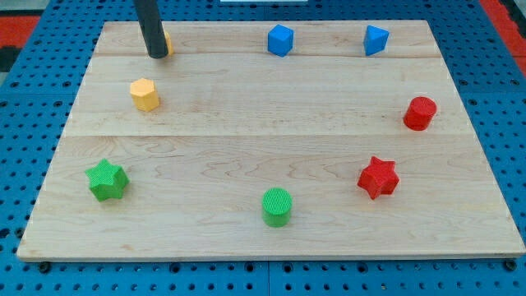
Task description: Move the red circle bottom left to the blue cube
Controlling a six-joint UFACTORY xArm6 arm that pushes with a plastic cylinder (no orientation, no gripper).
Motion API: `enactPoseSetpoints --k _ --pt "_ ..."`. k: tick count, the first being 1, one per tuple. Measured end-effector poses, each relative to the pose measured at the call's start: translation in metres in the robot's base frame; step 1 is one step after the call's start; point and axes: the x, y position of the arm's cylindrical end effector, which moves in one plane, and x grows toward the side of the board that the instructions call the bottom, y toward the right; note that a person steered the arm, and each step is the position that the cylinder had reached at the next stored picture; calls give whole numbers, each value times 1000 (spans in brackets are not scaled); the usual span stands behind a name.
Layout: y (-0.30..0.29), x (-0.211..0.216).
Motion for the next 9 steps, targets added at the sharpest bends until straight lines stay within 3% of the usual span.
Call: enactPoseSetpoints --k 2,3,4,5,6,7,8,9 --pt "80 117" --pt "200 146" --pt "280 99" --pt "360 95" --pt "455 137" --pt "450 145" --pt "508 178" --pt "474 166"
